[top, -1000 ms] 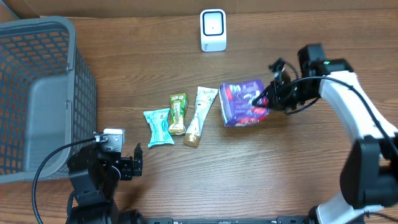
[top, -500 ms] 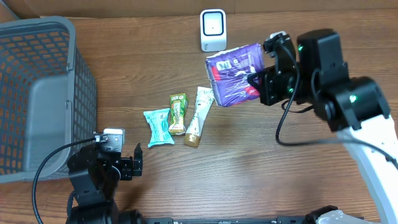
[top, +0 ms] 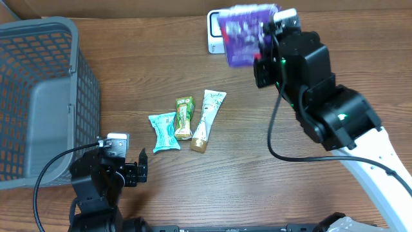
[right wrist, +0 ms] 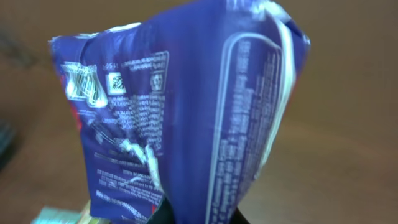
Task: Scan the item barcode
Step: 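Lift the purple package and hold it up to the white device, then place the purple package at the table's right edge and release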
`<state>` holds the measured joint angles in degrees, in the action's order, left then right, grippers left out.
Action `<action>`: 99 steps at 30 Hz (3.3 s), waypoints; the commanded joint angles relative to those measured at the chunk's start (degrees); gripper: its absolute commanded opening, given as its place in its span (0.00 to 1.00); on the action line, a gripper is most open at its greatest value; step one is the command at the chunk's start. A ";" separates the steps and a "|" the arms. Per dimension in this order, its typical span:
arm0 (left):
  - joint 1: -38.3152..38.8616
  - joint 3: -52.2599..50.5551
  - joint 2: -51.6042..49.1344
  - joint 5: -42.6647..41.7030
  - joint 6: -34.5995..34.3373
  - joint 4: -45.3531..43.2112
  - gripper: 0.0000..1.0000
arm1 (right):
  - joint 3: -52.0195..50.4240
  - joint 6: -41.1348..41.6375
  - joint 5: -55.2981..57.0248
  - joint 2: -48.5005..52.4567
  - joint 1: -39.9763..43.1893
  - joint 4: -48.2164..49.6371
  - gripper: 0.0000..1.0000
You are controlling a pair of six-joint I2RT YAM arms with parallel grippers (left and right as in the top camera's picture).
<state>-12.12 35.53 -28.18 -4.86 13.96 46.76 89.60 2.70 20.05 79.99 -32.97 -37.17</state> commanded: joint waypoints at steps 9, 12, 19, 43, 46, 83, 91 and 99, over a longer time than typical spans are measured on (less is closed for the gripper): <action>-0.28 -0.17 0.07 0.44 1.07 -0.02 1.00 | 1.11 -51.65 27.34 19.78 -4.04 46.93 0.04; -0.28 -0.17 0.07 0.44 1.07 -0.02 1.00 | 1.11 -67.19 27.91 26.88 -3.45 59.32 0.04; -0.28 -0.17 0.07 0.44 1.07 -0.02 1.00 | 1.11 -88.70 22.21 38.91 -0.87 73.35 0.04; -0.28 -0.17 0.07 0.44 1.07 -0.02 1.00 | 1.11 -92.39 7.21 52.76 6.29 75.54 0.04; -0.28 -0.17 0.07 0.44 1.07 -0.02 1.00 | 1.11 -93.22 6.36 52.76 6.43 75.95 0.04; -0.28 -0.17 0.07 0.44 1.07 -0.02 1.00 | 1.11 -38.47 9.77 18.58 -1.62 28.11 0.04; -0.28 -0.17 0.07 0.46 1.07 -0.02 1.00 | 1.14 -4.11 -32.02 1.88 8.07 -3.63 0.04; -0.28 -0.17 0.07 0.44 1.07 -0.02 1.00 | 0.98 17.09 -41.16 -0.79 23.91 -21.33 0.04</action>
<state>-12.12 35.31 -28.29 -4.67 13.96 46.87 90.13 6.37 -14.98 79.64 -14.83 -56.27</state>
